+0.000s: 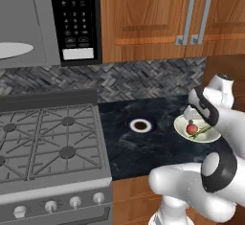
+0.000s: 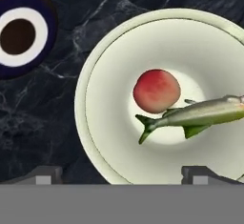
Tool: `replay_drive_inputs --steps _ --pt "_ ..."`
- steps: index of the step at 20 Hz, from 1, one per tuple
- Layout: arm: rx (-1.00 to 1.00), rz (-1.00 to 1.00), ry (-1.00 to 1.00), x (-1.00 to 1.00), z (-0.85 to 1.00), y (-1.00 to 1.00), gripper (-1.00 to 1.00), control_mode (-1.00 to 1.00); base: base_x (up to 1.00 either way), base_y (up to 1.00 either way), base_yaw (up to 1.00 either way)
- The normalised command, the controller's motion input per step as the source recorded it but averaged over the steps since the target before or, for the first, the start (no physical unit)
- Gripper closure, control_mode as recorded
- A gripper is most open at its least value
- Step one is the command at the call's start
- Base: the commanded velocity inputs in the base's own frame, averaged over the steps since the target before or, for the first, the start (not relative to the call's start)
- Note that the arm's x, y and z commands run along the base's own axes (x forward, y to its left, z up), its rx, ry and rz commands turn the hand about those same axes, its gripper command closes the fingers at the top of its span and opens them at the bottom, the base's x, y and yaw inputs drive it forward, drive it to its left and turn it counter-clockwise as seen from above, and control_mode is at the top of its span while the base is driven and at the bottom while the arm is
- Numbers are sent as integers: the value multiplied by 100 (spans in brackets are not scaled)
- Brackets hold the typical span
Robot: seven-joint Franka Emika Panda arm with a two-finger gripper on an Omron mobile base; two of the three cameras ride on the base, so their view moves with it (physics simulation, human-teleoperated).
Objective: Remove the peach from the bowl and place it on the small plate. Then place the bowl with only the fish in the microwave, close the door, and press the start button to microwave the fish.
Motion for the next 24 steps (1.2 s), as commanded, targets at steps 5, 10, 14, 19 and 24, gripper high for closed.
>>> replay_drive_inputs --steps 5,10,14,19,24 --pt "0 9 6 36 -61 -5 -100 -100 0 0 0" --pt "0 8 5 22 -37 -19 -100 -100 0 0 0" --pt "0 4 6 7 0 -19 -100 -100 0 0 0" --pt "0 2 10 18 -2 -5 -100 -100 0 0 0" --pt "0 3 9 30 -22 0 -100 -100 0 0 0"
